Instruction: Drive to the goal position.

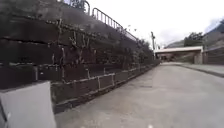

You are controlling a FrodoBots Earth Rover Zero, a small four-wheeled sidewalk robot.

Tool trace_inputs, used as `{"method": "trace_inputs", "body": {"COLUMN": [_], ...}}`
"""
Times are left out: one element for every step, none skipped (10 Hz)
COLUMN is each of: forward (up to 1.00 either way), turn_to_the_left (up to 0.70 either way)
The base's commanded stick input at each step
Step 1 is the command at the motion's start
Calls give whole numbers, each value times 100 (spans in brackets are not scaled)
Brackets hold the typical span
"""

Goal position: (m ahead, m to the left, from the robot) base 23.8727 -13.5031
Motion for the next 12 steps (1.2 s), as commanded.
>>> {"method": "trace_inputs", "body": {"forward": [0,0,0,0,0,0,0,0,0,0,0,0], "turn_to_the_left": [0,0,0,-45,-45,-45,-45,-45,-45,-45,-45,-45]}}
